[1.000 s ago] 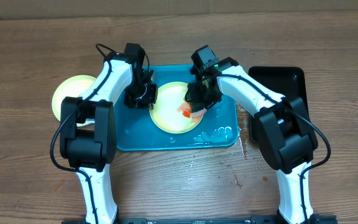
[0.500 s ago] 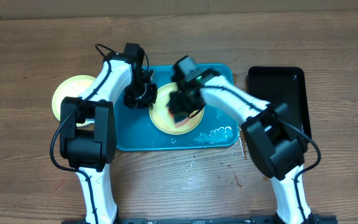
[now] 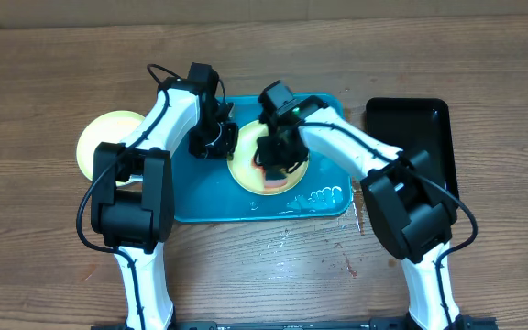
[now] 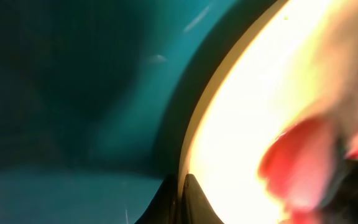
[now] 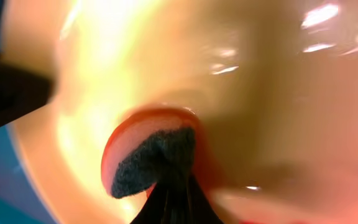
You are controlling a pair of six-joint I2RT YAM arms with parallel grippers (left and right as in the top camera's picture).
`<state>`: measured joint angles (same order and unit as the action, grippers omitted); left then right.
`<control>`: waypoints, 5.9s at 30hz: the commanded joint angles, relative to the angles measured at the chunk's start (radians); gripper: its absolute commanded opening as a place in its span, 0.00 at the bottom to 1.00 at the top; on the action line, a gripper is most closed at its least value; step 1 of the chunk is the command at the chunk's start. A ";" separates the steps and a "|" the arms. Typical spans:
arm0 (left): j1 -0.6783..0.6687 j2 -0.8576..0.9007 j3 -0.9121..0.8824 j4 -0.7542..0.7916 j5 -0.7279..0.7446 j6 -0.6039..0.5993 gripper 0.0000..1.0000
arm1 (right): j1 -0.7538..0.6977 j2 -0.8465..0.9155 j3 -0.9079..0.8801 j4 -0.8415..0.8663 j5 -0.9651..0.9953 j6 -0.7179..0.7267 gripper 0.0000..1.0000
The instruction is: Clean dirty plates on tray and stack at the side
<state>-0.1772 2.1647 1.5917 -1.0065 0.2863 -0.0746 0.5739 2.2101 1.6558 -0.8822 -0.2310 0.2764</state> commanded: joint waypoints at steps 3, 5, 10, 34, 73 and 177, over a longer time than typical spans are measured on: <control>0.008 -0.020 -0.006 -0.013 -0.005 0.016 0.04 | -0.045 0.023 0.002 0.019 0.213 -0.129 0.04; 0.008 -0.020 -0.006 -0.013 -0.005 0.016 0.04 | -0.039 0.023 0.002 0.037 0.236 -0.178 0.04; 0.008 -0.020 -0.006 -0.011 -0.005 0.017 0.04 | -0.030 0.023 0.002 0.093 0.338 -0.299 0.04; 0.008 -0.020 -0.006 -0.011 -0.005 0.019 0.04 | -0.023 0.025 -0.038 0.025 -0.156 -0.049 0.04; 0.009 -0.020 -0.006 -0.014 -0.005 0.027 0.04 | -0.031 -0.050 -0.071 0.005 0.475 -0.076 0.04; 0.044 -0.020 -0.006 -0.013 0.021 0.049 0.04 | -0.026 0.055 -0.077 0.049 -0.418 -0.337 0.04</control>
<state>-0.1291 2.1647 1.5902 -1.0286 0.2821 -0.0475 0.5404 2.2414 1.5719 -0.7914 -0.6842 0.0135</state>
